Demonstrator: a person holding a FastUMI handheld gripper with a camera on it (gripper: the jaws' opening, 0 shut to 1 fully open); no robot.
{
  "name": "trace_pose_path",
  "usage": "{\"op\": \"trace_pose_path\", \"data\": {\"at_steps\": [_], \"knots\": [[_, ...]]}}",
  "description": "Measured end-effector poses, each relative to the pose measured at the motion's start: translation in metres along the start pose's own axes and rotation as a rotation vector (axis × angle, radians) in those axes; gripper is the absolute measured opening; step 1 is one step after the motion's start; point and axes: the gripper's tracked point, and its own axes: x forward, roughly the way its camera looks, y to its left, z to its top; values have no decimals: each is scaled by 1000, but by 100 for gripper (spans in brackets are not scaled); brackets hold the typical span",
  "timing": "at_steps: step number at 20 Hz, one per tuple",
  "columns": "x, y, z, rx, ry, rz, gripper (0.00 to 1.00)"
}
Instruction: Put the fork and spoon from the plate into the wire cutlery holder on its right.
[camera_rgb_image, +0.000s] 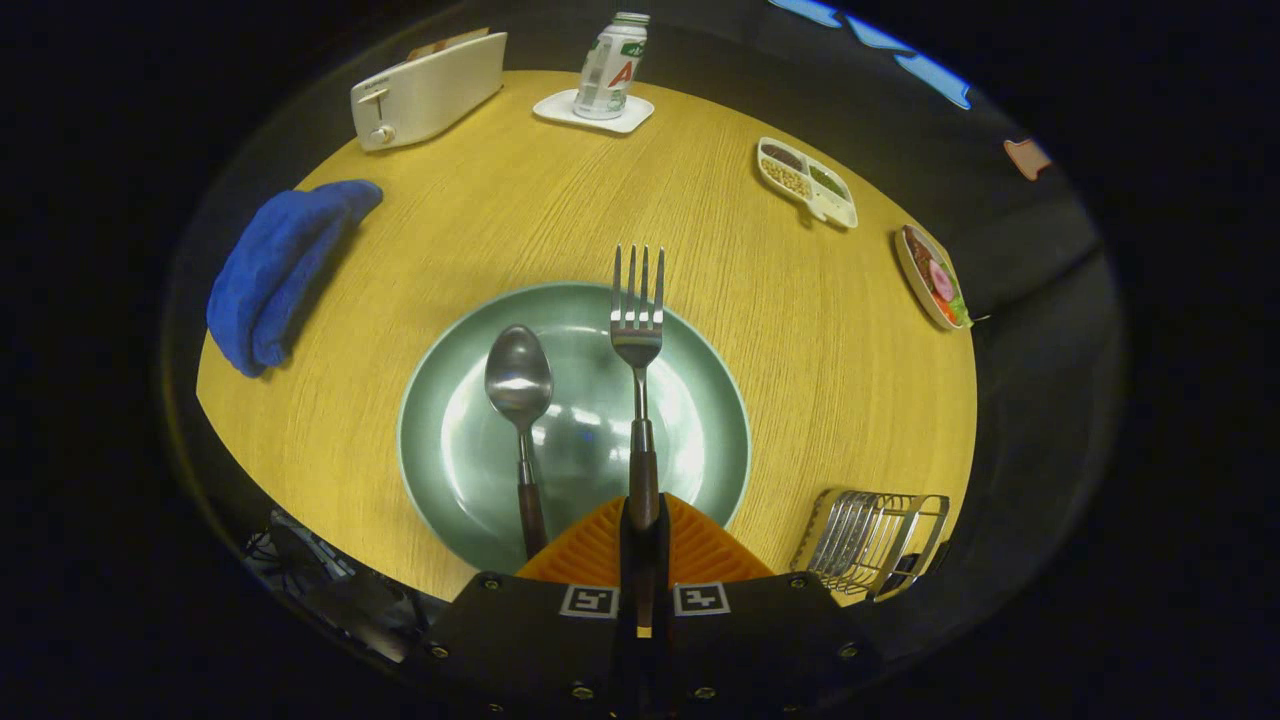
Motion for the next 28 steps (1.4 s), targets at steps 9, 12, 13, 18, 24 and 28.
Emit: {"op": "trace_pose_path", "data": {"at_steps": [9,12,13,18,24,28], "knots": [[-47,-67,16,239,-92,-103,6],[-59,-95,4,337,-77,-145,6],[-61,-101,-2,370,-69,-156,6],[-73,-127,-40,526,1,-205,6],[-79,-130,-86,671,97,-216,6],[-80,-123,-106,772,147,-178,6]]}}
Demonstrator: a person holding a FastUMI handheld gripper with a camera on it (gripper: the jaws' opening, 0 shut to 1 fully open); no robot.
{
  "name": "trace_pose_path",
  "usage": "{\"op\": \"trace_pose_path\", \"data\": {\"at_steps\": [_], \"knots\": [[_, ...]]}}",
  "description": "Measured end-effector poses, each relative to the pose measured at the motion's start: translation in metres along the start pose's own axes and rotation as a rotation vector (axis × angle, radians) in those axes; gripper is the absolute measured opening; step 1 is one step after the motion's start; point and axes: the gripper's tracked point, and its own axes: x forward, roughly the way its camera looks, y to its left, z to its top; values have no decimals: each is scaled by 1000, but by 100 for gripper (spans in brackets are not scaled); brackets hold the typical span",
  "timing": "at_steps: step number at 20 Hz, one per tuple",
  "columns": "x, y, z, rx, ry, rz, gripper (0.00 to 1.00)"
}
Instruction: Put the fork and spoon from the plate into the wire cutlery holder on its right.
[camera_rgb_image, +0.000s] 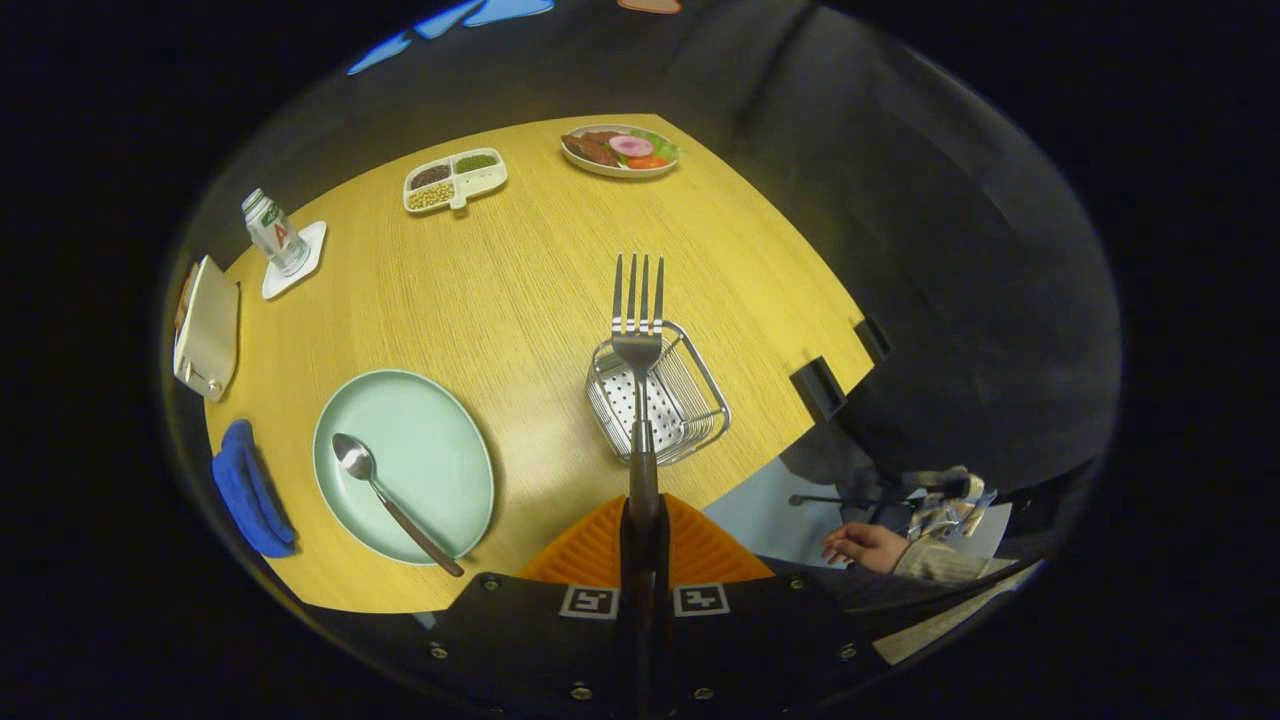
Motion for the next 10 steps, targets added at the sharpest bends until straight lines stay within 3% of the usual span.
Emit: {"op": "trace_pose_path", "data": {"at_steps": [10], "knots": [[14,-4,-23,31,101,53,6]]}}
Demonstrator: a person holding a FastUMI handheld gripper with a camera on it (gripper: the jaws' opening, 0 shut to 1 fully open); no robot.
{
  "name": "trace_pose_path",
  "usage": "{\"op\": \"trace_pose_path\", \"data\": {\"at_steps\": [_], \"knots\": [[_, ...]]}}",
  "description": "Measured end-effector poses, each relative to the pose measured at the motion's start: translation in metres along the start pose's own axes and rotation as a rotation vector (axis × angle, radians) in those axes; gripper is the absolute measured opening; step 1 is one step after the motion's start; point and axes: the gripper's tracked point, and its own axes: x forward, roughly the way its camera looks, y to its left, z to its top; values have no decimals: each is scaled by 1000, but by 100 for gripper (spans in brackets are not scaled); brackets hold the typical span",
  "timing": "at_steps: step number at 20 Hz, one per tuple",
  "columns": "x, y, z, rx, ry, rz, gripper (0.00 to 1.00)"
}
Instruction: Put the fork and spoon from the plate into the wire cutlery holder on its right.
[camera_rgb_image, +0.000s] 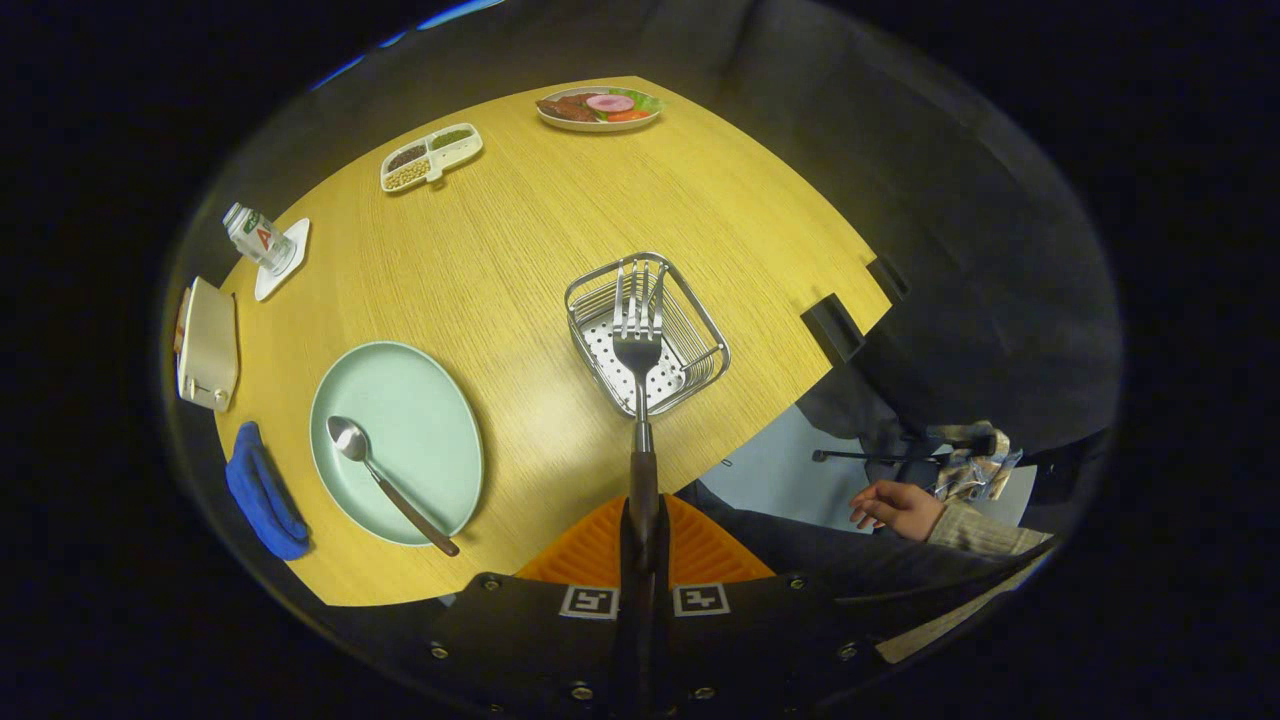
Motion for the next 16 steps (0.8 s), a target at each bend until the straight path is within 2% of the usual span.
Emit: {"op": "trace_pose_path", "data": {"at_steps": [6,9,16], "knots": [[1,2,9,-26,-15,9,6],[0,3,14,-33,-31,12,10],[-4,-1,31,-55,-84,-9,12]]}}
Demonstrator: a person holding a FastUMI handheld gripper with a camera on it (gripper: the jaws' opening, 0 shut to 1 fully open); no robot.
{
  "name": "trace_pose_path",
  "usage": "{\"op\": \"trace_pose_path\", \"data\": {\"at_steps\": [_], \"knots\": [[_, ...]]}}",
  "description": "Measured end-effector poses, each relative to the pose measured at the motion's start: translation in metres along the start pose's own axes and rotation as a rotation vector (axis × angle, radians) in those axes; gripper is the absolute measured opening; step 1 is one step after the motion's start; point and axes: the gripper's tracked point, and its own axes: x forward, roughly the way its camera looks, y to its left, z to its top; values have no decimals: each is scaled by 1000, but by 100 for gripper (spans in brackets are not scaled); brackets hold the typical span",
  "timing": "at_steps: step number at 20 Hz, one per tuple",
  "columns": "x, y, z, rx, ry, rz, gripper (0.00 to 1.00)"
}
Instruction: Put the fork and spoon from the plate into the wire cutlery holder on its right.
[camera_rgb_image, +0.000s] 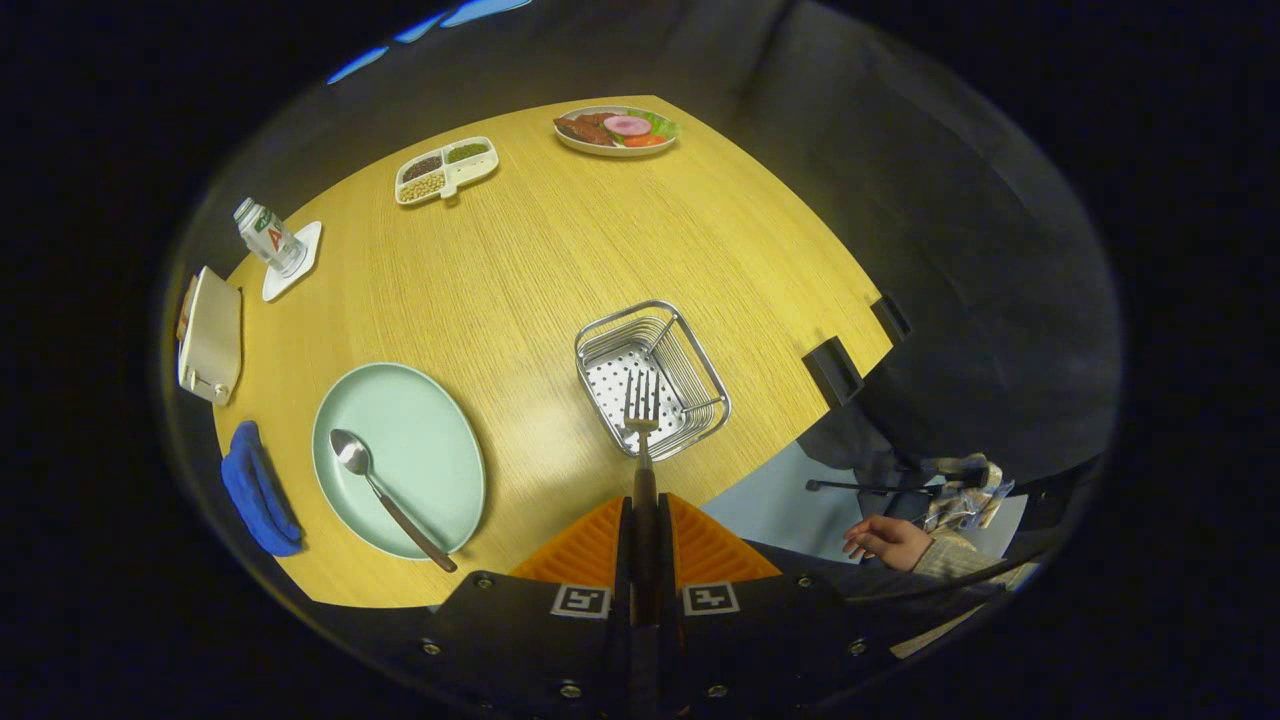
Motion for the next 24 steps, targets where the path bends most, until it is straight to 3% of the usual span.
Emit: {"op": "trace_pose_path", "data": {"at_steps": [2,3,4,7,9,17,24], "knots": [[-4,2,6,-7,-20,5,13],[-4,2,9,-11,-27,4,23],[-6,3,12,-17,-35,5,25],[-10,7,17,-26,-64,11,25],[-11,11,19,-24,-71,18,39],[-18,27,32,-87,-129,32,39],[-31,75,29,-256,-177,77,39]]}}
